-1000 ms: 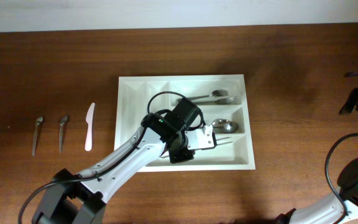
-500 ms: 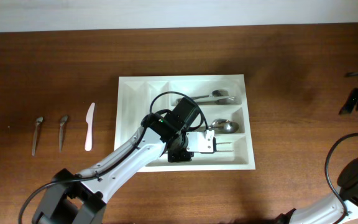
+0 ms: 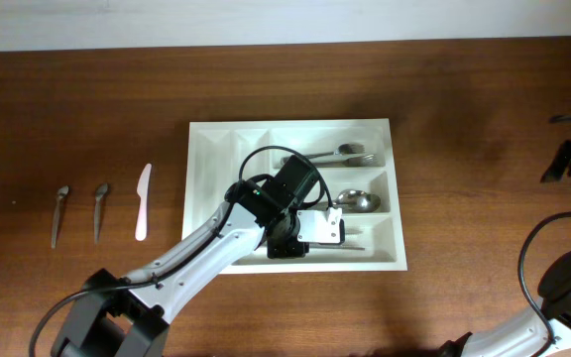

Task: Pack container
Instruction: 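Lower the sticks into the bottom compartment and open the left gripper, then move the left gripper over the white plastic knife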

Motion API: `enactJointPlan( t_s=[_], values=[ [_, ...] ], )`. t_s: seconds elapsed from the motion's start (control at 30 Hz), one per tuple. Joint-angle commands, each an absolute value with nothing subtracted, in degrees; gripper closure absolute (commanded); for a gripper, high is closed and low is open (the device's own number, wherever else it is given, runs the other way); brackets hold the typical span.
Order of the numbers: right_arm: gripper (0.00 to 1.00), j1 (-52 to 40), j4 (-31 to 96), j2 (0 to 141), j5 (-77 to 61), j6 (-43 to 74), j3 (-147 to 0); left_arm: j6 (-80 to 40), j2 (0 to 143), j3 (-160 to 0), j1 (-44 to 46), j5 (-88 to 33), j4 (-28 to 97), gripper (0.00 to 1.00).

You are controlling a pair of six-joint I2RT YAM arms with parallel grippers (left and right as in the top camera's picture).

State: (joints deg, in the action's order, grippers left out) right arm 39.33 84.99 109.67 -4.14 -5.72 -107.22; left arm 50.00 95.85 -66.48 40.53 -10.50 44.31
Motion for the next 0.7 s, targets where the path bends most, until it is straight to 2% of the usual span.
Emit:
enactJointPlan(
  t_s=[0.0,0.03,0.1,0.13,0.17,0.33,0.67],
  values=[
    [0.01,39.6,84.9,108.7,-4.5,-5.1,-107.0,51.1,95.9,-67.2,40.6,-10.7,44.1,0.60],
    [0.01,39.6,84.9,108.7,-4.5,-5.1,-107.0,51.1,95.9,-67.2,40.6,-10.7,44.1,0.55],
    [0.01,39.6,84.9,108.7,-4.5,-5.1,-107.0,51.1,95.9,-67.2,40.6,-10.7,43.9,0.18],
    [0.01,39.6,84.9,108.7,-4.5,-5.1,-107.0,51.1,95.9,-67.2,40.6,-10.6,43.5,0.04],
    [0.01,39.6,84.9,108.7,-4.5,-5.1,-107.0,51.1,95.9,-67.2,40.6,-10.4,43.1,0.01],
    [0.01,39.6,84.9,108.7,-4.5,-5.1,-107.0,50.2,95.9,-67.9,40.6,-10.1,40.1,0.01],
    [0.01,39.6,84.9,108.7,-4.5,-5.1,-107.0,26.0,95.6,-86.1,37.9,-8.1,41.3,0.01]
  ],
)
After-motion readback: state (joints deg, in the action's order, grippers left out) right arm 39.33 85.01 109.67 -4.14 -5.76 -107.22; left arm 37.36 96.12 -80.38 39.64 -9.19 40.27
